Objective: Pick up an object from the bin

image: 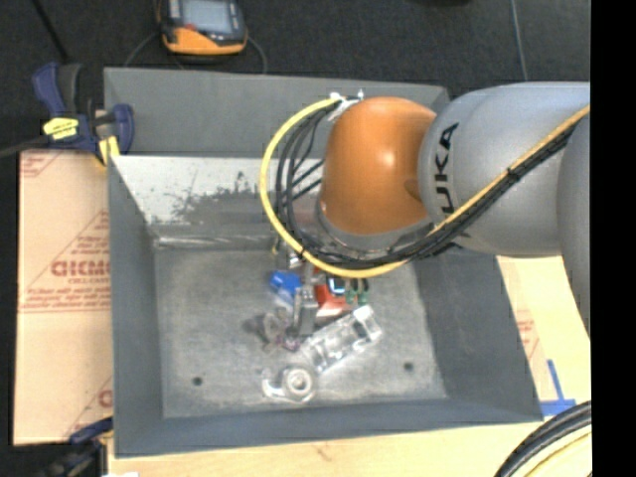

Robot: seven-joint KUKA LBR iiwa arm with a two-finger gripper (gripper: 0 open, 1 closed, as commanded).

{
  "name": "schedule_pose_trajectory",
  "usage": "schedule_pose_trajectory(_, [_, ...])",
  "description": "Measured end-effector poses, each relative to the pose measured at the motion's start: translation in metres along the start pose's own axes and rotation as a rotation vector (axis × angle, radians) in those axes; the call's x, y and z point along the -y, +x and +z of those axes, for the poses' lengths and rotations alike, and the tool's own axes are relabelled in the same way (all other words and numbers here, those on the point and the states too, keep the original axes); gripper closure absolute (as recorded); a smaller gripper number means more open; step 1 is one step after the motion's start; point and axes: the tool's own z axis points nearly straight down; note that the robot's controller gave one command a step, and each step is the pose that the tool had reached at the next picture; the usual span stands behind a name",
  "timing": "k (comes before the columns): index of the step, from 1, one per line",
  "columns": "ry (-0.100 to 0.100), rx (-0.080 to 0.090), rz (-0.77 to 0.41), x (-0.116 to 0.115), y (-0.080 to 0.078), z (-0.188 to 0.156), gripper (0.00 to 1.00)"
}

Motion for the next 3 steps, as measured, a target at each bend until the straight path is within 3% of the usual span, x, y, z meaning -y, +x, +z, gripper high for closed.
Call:
schedule_pose_trajectory(1, [0.004, -0.006, 0.069, 0.046, -0.016, 0.099, 0.00])
schedule_pose_trajectory(2, [-0.001, 0.011, 0.298, 0.047, -0.032, 0.122, 0.00])
schedule_pose_trajectory(3, [-0.004, 0.019, 0.298, 0.047, -0.035, 0.118, 1.00])
